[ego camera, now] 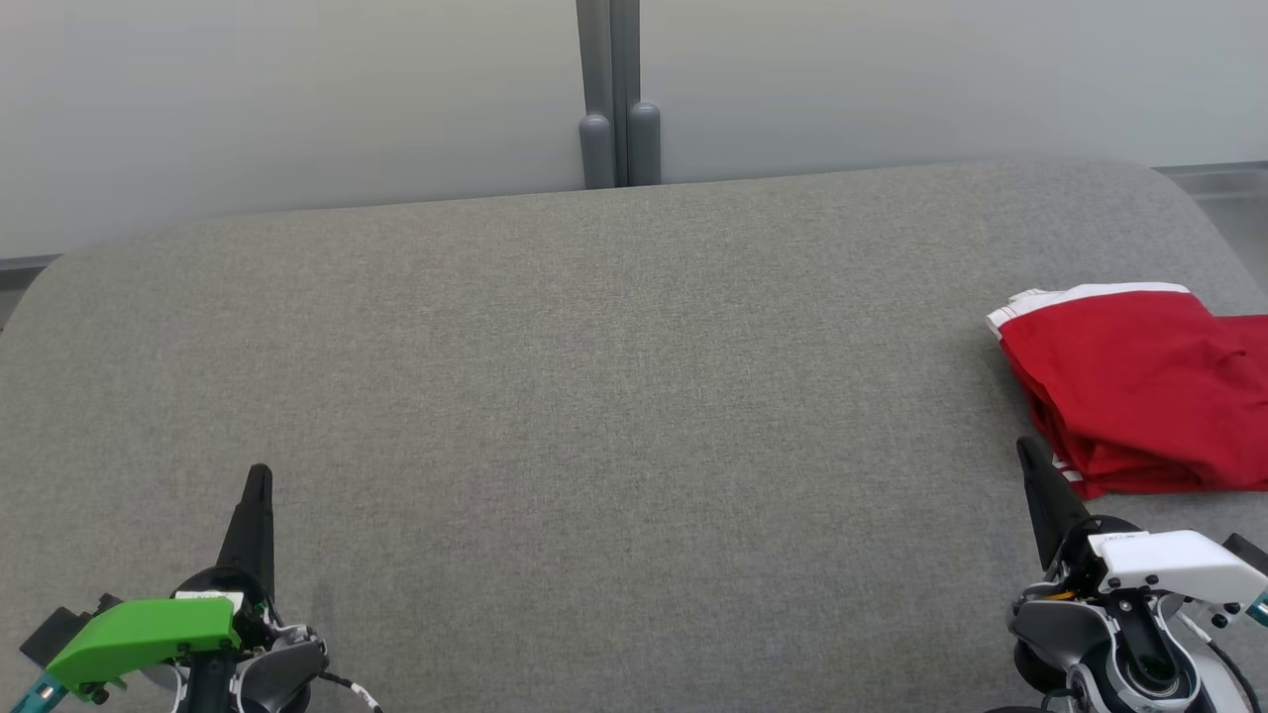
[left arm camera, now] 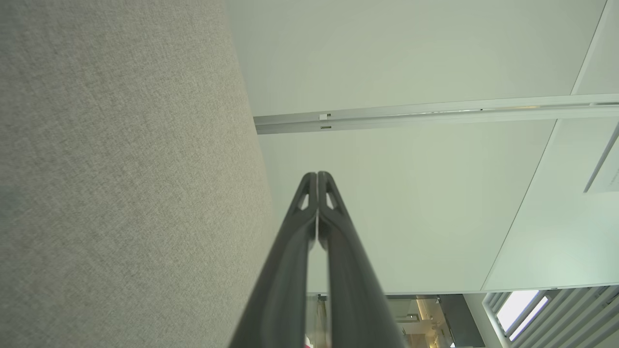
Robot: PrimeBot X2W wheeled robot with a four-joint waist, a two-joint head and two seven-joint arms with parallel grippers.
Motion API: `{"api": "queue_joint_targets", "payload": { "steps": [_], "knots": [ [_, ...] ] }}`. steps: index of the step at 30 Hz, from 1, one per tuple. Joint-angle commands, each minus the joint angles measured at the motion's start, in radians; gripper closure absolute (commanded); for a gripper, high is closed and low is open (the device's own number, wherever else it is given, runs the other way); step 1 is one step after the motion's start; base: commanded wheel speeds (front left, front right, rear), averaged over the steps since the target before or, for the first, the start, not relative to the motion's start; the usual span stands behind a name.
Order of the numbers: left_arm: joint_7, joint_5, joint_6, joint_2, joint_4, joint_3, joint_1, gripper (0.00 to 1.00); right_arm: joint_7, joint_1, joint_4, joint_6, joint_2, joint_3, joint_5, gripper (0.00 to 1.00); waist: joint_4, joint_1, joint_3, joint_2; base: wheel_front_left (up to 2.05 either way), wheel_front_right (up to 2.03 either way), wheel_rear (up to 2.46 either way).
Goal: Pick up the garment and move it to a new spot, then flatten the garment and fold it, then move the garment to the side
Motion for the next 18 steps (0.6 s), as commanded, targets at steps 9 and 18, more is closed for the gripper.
{"api": "queue_joint_targets", "payload": {
  "steps": [9, 18],
  "knots": [
    [0.013, -0.031, 0.0, -0.001, -0.005, 0.007, -0.02, 1.0, 0.011, -0.015, -0.006, 0.0, -0.005, 0.001, 0.038, 1.0, -0.001, 0.0, 0.002, 0.0, 0.0, 0.0, 0.0],
    [0.013, -0.031, 0.0, -0.001, -0.006, 0.007, -0.02, 1.0, 0.011, -0.015, -0.005, 0.0, -0.005, 0.001, 0.038, 1.0, -0.001, 0.0, 0.002, 0.0, 0.0, 0.0, 0.0]
  ]
}}
